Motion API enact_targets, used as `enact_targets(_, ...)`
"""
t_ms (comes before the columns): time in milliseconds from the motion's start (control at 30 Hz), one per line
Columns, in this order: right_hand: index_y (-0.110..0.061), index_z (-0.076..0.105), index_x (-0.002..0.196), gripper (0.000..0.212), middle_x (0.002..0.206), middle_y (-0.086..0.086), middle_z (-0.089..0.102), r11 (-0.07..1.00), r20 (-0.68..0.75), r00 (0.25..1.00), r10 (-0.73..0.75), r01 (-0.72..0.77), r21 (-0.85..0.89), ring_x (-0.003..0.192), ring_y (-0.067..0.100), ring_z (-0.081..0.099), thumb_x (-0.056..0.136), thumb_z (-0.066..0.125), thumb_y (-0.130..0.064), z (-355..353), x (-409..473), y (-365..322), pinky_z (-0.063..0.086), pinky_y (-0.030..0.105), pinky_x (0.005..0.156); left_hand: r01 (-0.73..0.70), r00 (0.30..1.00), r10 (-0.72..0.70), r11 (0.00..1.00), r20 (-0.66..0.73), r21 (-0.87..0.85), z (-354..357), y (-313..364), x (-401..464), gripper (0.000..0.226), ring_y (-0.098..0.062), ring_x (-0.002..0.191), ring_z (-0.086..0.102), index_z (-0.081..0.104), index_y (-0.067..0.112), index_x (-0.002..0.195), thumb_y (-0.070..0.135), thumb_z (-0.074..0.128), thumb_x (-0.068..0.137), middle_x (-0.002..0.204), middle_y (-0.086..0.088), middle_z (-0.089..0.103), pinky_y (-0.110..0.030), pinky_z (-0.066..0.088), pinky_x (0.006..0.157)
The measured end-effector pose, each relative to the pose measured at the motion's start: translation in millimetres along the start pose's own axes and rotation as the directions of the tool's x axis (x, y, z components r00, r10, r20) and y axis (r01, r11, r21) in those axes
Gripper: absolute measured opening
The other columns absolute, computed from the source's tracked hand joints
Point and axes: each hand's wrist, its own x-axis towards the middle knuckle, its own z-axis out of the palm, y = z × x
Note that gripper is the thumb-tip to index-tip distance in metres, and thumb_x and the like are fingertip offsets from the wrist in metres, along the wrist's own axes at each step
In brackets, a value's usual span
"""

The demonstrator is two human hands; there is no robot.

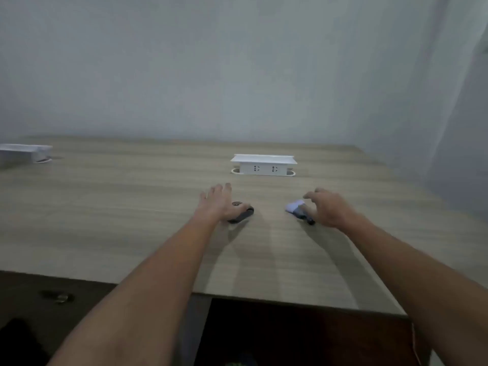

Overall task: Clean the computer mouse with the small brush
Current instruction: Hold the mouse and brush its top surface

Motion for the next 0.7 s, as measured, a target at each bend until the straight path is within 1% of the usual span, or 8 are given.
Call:
enact_targets(67,-0.018,0.069,0.118,0.037,0.113,0.01,0.063,0.999,-0.031,0.999,-0.014,0.015,0.031,0.102,0.034,0.065,0.092,0.059,-0.043,2.5,-6.7,0.5,0.048,0.036,0.086,-0.001,1.0,0.001,1.0,0.003,-0.015,2.9,-1.3,-5.2,0.096,-0.03,0.144,0.033,0.031,0.01,0.149,0.076,0.047,0.08,0.153,-0.012,0.039,-0.048,0.025,0.114)
enact_targets(133,-0.018,0.072,0.105,0.029,0.1,0.008,0.062,0.999,-0.017,1.0,-0.025,0.026,0.039,0.093,0.032,0.065,0.089,0.064,-0.04,9.2,-14.1,0.5,0.044,0.032,0.076,-0.002,1.0,0.002,0.999,-0.003,-0.035,9.8,-3.5,-7.6,0.09,-0.031,0.136,0.043,0.039,0.011,0.142,0.074,0.052,0.079,0.145,-0.011,0.046,-0.045,0.03,0.108)
enact_targets(233,-0.018,0.071,0.103,0.022,0.087,-0.001,0.05,0.994,0.004,0.998,-0.058,0.057,0.096,0.08,0.024,0.056,0.087,0.067,-0.034,15.7,-17.3,1.1,0.035,0.028,0.069,-0.015,1.0,0.015,0.997,0.002,-0.07,16.7,-5.2,-7.3,0.072,-0.03,0.123,0.052,0.051,0.011,0.126,0.066,0.059,0.08,0.131,-0.01,0.055,-0.042,0.035,0.101)
enact_targets(333,-0.012,0.069,0.109,0.024,0.087,-0.002,0.045,0.991,0.006,0.997,-0.081,0.079,0.105,0.079,0.024,0.053,0.088,0.066,-0.025,22.0,-18.1,0.7,0.035,0.029,0.069,0.001,1.0,-0.002,0.995,-0.007,-0.097,24.4,-10.0,-6.4,0.062,-0.028,0.117,0.054,0.056,0.012,0.115,0.063,0.062,0.08,0.123,-0.008,0.057,-0.039,0.037,0.094)
enact_targets(467,-0.006,0.069,0.108,0.024,0.088,0.002,0.043,0.988,-0.006,0.997,-0.083,0.083,0.129,0.079,0.027,0.05,0.086,0.063,-0.011,27.3,-14.4,0.1,0.032,0.029,0.068,0.016,0.999,-0.02,0.987,-0.025,-0.162,31.3,-16.3,-5.0,0.053,-0.029,0.103,0.059,0.061,0.013,0.101,0.059,0.067,0.077,0.108,-0.007,0.061,-0.033,0.037,0.077)
enact_targets(533,-0.006,0.07,0.099,0.019,0.085,0.003,0.044,0.988,0.004,0.998,-0.069,0.068,0.137,0.075,0.024,0.046,0.083,0.062,-0.007,24.7,-13.2,-1.7,0.028,0.027,0.062,0.022,0.999,-0.029,0.974,-0.026,-0.227,32.3,-18.5,-2.8,0.049,-0.028,0.088,0.062,0.065,0.012,0.092,0.057,0.07,0.074,0.093,-0.005,0.066,-0.031,0.04,0.067)
enact_targets(600,-0.003,0.069,0.09,0.014,0.084,0.01,0.052,0.994,0.02,0.999,-0.035,0.032,0.103,0.075,0.029,0.051,0.081,0.061,-0.008,20.3,-9.5,-3.7,0.031,0.029,0.061,0.016,0.999,-0.025,0.961,-0.026,-0.277,32.7,-19.4,-0.3,0.046,-0.027,0.079,0.064,0.067,0.01,0.085,0.054,0.074,0.071,0.082,-0.006,0.067,-0.032,0.042,0.062)
enact_targets(700,0.001,0.065,0.076,0.016,0.082,0.019,0.064,0.991,-0.016,1.0,0.024,-0.022,0.136,0.077,0.037,0.061,0.081,0.058,-0.012,16.5,1.7,-3.5,0.039,0.035,0.062,-0.019,1.0,0.017,0.948,-0.009,-0.318,31.3,-19.0,1.1,0.044,-0.028,0.077,0.065,0.069,0.009,0.087,0.049,0.077,0.071,0.077,-0.007,0.068,-0.036,0.048,0.064)
